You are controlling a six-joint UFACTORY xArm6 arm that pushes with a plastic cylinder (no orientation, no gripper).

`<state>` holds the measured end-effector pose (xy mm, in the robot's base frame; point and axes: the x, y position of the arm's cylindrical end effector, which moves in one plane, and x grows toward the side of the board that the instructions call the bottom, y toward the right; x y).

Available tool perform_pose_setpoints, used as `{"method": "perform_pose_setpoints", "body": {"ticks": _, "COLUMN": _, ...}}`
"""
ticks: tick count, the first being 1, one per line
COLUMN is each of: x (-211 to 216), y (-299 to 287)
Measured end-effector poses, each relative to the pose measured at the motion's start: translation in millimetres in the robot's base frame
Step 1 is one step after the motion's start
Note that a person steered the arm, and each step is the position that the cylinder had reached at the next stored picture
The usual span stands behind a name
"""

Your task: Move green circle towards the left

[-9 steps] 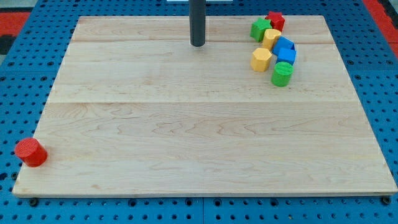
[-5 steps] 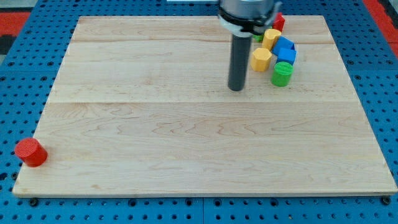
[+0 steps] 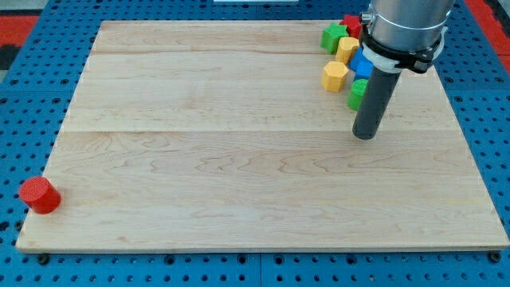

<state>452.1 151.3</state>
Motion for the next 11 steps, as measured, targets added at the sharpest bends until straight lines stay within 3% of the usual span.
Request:
{"method": "perform_pose_setpoints", "body": {"ticks": 1, "x": 1, "y": 65}}
{"method": "perform_pose_setpoints", "body": {"ticks": 3, "x": -12, "y": 109}}
{"method": "perform_pose_setpoints", "body": {"ticks": 5, "x": -112, "y": 148}}
{"method": "perform_pose_setpoints", "body": {"ticks": 6, "x": -141, "y": 114}}
{"method": "perform_pose_setpoints", "body": {"ticks": 7, "x": -155, "y": 40}}
{"method": "perform_pose_setpoints", "body": {"ticks": 8, "x": -169, "y": 50}}
{"method": "perform_pose_setpoints", "body": {"ticks": 9, "x": -165, "y": 51}}
{"method": "perform_pose_setpoints", "body": {"ticks": 10, "x": -100, "y": 73}}
{"method": "perform_pose_setpoints", "body": {"ticks": 11, "x": -71, "y": -1}}
